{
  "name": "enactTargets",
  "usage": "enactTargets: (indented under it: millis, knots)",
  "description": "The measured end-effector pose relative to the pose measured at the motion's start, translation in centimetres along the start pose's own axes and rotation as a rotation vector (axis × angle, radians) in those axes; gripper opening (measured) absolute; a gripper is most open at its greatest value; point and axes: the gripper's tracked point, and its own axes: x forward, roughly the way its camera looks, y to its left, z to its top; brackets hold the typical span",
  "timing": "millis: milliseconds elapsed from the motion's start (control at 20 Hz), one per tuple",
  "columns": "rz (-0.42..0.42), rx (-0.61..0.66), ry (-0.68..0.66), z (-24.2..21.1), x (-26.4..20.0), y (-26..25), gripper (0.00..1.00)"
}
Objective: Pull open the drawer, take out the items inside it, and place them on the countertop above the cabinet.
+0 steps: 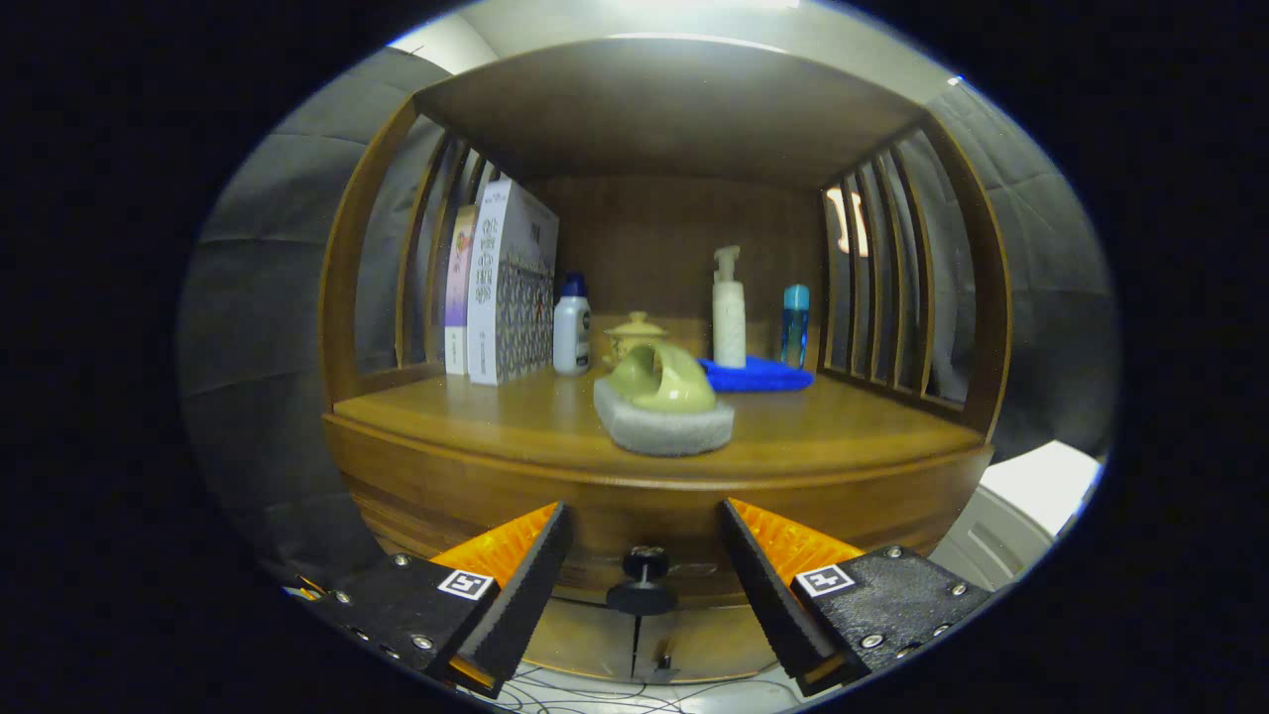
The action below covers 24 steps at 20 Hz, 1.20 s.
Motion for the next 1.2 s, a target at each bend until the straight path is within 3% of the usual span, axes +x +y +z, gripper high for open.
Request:
enactTargets:
  millis: [250,400,800,1200]
  knots:
    - [-0.008,-0.061,-0.105,7.3,-3.8,-2.4,0.95]
    - [-0.021,-0.016,-0.147,9.5,-6.8,-4.3,0.95]
    - [-0.123,0.061,-0.212,9.5,-12.7,-8.6,0.95]
    - [-0.093,0.049,-0.155,5.5,-13.0,-6.4,0.95]
